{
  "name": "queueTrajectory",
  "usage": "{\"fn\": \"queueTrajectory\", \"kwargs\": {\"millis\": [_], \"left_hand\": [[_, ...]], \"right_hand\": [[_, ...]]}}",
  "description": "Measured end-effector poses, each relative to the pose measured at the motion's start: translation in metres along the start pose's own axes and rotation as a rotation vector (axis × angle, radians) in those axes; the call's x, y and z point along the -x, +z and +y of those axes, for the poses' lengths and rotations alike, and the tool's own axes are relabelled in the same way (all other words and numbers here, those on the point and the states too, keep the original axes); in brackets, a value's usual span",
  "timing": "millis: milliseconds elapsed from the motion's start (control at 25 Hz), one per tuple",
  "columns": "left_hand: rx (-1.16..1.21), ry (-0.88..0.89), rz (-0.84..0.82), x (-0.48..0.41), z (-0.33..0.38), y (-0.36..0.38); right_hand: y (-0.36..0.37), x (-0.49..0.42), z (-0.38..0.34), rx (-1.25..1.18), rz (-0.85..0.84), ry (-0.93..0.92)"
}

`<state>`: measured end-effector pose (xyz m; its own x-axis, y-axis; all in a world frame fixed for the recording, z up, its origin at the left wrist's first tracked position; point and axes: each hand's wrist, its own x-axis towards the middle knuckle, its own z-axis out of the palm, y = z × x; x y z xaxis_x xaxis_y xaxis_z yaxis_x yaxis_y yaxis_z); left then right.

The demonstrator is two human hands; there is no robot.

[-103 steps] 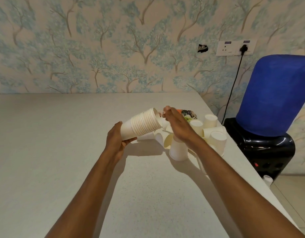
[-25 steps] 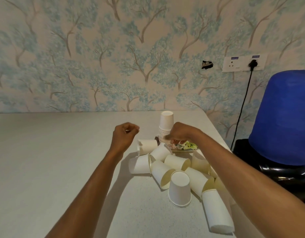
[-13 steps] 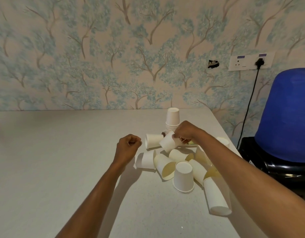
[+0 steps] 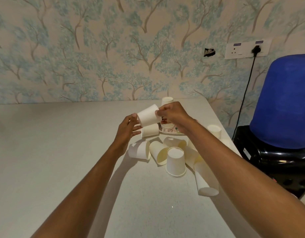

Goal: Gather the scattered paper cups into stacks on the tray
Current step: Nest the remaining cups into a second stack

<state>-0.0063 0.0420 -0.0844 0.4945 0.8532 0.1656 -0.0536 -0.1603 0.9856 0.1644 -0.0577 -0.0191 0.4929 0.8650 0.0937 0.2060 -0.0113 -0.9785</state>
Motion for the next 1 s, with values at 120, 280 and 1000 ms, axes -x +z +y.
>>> {"fn": "queueTrajectory", "kwargs": {"millis": [120, 280, 1000], "left_hand": [[0.066, 0.024, -0.079, -0.005, -0.001, -0.003], [0.239, -0.022, -0.147, -0.019, -0.008, -0.022], [0.392, -0.145, -0.291, -0.090, -0.054, -0.096]], "right_hand": [[0.019, -0.001, 0.001, 0.058, -0.044, -0.026], [0.035, -0.014, 0.000, -0.020, -0.076, -0.049], [0.077, -0.091, 0.069, 1.393, -0.253, -0.233]]}}
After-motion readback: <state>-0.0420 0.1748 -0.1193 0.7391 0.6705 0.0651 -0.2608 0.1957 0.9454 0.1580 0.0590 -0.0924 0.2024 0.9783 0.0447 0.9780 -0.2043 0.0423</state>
